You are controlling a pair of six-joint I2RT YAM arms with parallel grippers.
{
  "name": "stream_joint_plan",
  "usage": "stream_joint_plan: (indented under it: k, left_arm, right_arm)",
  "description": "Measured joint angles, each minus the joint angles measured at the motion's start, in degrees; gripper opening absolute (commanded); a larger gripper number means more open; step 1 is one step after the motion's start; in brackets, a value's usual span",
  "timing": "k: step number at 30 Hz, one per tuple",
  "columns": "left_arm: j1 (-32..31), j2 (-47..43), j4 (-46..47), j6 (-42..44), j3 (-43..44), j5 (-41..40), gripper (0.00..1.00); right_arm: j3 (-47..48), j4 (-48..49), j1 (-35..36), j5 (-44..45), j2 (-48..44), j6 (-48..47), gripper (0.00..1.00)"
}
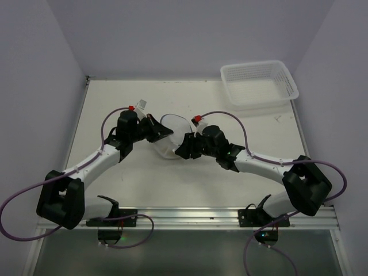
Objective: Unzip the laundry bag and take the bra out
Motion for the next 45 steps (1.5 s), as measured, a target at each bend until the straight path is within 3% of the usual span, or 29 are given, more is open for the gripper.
stream_joint_plan:
  k: [7,15,23,26,33,35,36,38,39,43,45]
  left_arm:
    - [0.0,-0.72,-0.98,0.04,0.0,-0.04,0.0]
    - [0.0,-1.2,-2.99,1.16,0.0,-0.26,0.0]
    - [0.39,-1.18,-8.92,7.17,1.68,-0.04,0.0]
    - [0.9,-0.74,-10.54,9.84,3.15,2.38,0.0]
    - [2.4,6.27,-15.52,19.32,10.29,10.08,0.0]
    - [2.56,10.36,-16.98,20.83,14.12,11.1,0.14]
    - [2.67,12.31,-17.31,21.22,15.87,11.45,0.31]
    - [2.82,15.15,-17.51,21.16,18.53,11.39,0.56]
    - [3.13,16.41,-17.4,20.94,19.65,11.02,0.77]
    - [4.68,17.38,-16.5,18.03,20.44,8.17,1.0]
    - [4.92,15.28,-15.87,16.15,18.78,5.51,1.0]
  right_arm:
    - [1.27,0.2,0.0,-0.61,0.87,-0.83,0.37]
    - [1.7,-0.17,0.04,-0.61,1.33,-3.08,0.01]
    - [-3.48,-4.52,-5.42,0.7,-5.9,-5.64,0.0]
    - [-3.98,-7.39,-8.68,1.46,-9.64,-6.71,0.0]
    - [-2.62,-13.31,-8.79,1.97,-13.66,-9.22,0.0]
    - [-2.05,-14.36,-8.7,1.99,-13.66,-8.81,0.0]
    - [-1.77,-14.67,-8.59,2.03,-13.64,-8.44,0.0]
    - [-0.9,-15.19,-7.87,2.34,-13.31,-7.06,0.0]
    - [-0.24,-15.43,-7.17,2.51,-12.85,-6.03,0.0]
    - [4.0,-15.65,-3.63,2.93,-8.46,-2.58,0.0]
    - [6.8,-15.63,-1.92,3.26,-5.22,-0.98,0.0]
